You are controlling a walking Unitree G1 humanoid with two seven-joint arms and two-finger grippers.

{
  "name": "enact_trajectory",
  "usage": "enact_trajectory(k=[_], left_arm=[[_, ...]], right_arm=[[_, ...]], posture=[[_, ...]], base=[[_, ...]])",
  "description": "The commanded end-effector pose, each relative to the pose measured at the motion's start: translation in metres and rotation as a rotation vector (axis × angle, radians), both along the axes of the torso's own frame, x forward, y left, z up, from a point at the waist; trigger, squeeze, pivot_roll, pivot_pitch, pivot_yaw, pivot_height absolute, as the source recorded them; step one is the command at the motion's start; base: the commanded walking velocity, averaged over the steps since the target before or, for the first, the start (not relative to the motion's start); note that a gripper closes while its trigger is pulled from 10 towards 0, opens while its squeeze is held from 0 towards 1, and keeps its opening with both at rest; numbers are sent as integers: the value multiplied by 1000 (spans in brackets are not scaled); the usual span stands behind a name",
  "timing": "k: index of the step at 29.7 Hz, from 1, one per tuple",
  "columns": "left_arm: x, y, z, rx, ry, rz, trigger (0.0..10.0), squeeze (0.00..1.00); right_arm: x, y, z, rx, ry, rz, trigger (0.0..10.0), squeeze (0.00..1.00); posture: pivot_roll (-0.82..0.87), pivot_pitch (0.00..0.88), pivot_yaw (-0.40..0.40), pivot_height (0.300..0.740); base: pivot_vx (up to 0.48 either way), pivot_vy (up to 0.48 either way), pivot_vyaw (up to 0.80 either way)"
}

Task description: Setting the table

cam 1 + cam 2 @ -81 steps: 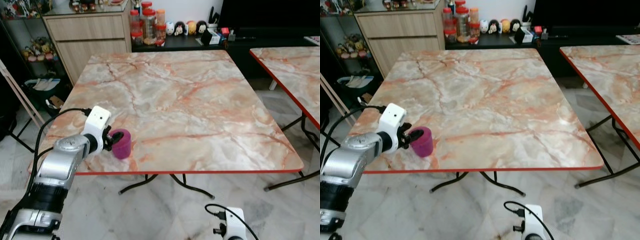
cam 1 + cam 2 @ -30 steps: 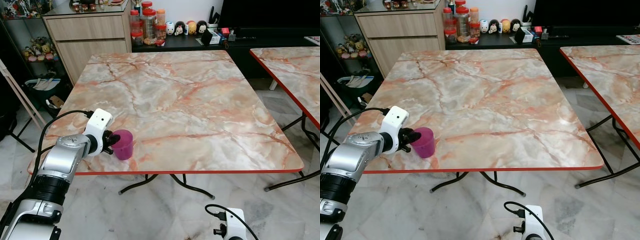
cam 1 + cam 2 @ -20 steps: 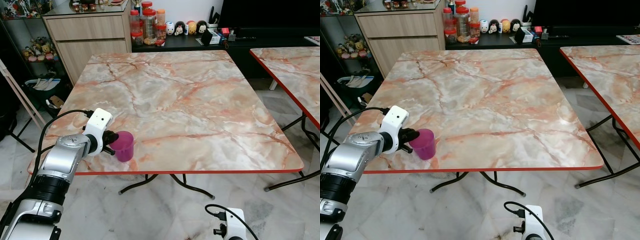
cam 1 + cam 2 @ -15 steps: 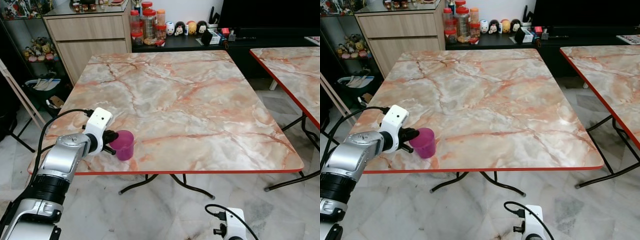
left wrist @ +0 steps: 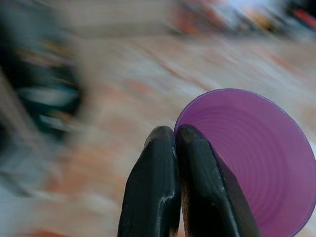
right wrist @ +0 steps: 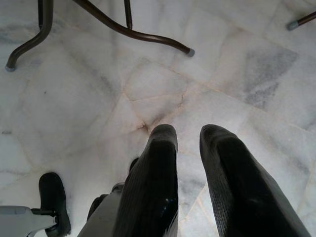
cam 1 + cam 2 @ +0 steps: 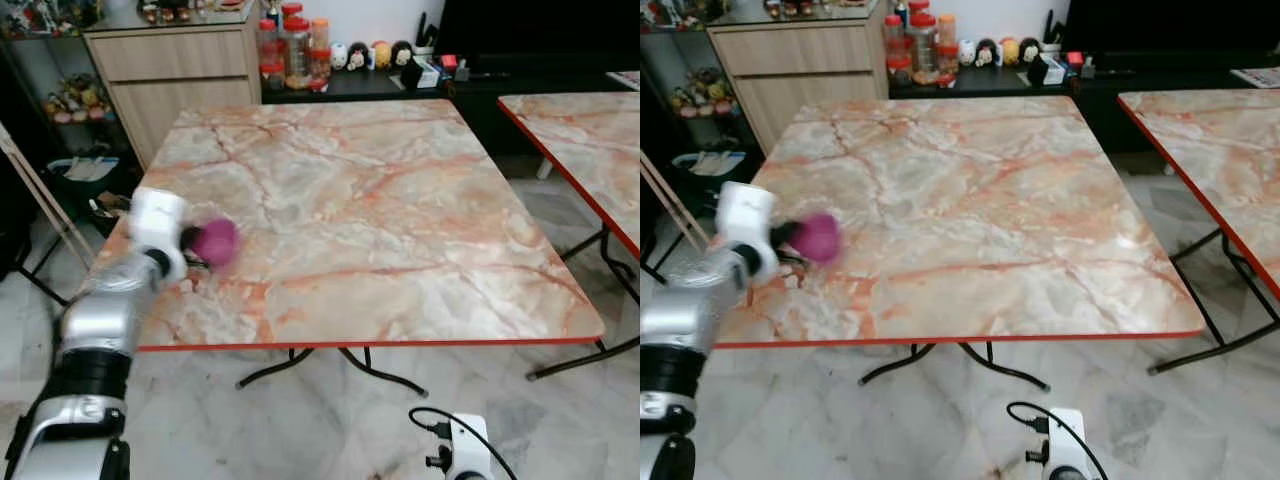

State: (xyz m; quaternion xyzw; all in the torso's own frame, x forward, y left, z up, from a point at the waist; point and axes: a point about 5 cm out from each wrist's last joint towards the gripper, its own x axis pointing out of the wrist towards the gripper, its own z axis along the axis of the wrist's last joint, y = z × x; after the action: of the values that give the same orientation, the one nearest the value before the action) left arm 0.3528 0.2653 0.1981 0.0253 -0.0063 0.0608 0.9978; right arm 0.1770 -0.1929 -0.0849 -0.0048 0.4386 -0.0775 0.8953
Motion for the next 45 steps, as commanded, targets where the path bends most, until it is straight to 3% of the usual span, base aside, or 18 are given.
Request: enact_trajectory(k=[1,3,4,5,6,9,12,14,17,18,20,24,25,26,30,36,37,45], left_arm=[[-5,21,7,-13,-51,113,10000,0],[-11,36,8,68,-59,203,10000,0],[-20,56,6,127,-63,302,10000,0],[-20,56,6,127,-63,302,10000,0],[-31,75,1,154,-64,396,10000,0],[-43,94,-8,184,-35,491,10000,0],[-58,112,-25,216,23,591,10000,0],[-87,134,-59,290,126,712,10000,0],[-94,137,-68,299,150,732,10000,0],[-108,142,-87,300,209,767,10000,0],[-117,142,-102,308,245,773,10000,0],[-135,130,-142,263,382,746,10000,0],[-145,120,-165,194,467,731,10000,0],[-145,120,-165,194,467,731,10000,0],[-161,78,-215,97,651,560,10000,0],[-165,36,-243,13,746,396,10000,0],[-163,18,-250,-18,762,316,10000,0],[-142,-30,-255,-85,749,127,10000,0]], right_arm=[[1,1,1,-1,-6,12,10000,0],[1,1,1,-3,-5,16,10000,0],[1,1,0,-2,-4,17,10000,0],[1,1,0,-2,-4,17,10000,0],[0,1,0,-1,-3,18,10000,0],[0,2,0,0,-2,20,10000,0],[-1,3,-1,2,0,22,10000,0],[-5,4,-3,4,10,26,10000,0],[-6,4,-3,4,12,26,10000,0],[-8,5,-4,4,15,28,10000,0],[-10,5,-5,4,20,32,10000,0],[-11,6,-5,3,26,45,10000,0],[-11,7,-5,4,27,45,10000,0],[-11,7,-5,4,27,45,10000,0],[-10,4,-5,1,23,38,10000,0],[-9,2,-4,-5,22,37,10000,0],[-8,1,-3,-5,16,32,10000,0],[1,-5,2,8,-28,-30,10000,0]], posture=[[25,0,13,740],[29,0,12,740],[32,0,13,740],[32,0,13,740],[31,0,16,740],[32,0,16,740],[33,0,16,740],[33,0,18,740],[32,0,18,740],[35,0,18,740],[38,0,21,740],[34,0,25,740],[30,0,28,740],[30,0,28,740],[11,0,31,740],[9,0,34,740],[0,0,35,740],[2,0,5,740]], base=[[0,0,0],[0,0,0],[0,0,0],[0,0,0],[0,0,0],[0,0,0],[0,0,0],[0,0,0],[0,0,0],[0,0,0],[0,0,0],[0,0,0],[0,0,0],[0,0,0],[0,0,0],[0,0,0],[0,0,0],[0,0,0]])
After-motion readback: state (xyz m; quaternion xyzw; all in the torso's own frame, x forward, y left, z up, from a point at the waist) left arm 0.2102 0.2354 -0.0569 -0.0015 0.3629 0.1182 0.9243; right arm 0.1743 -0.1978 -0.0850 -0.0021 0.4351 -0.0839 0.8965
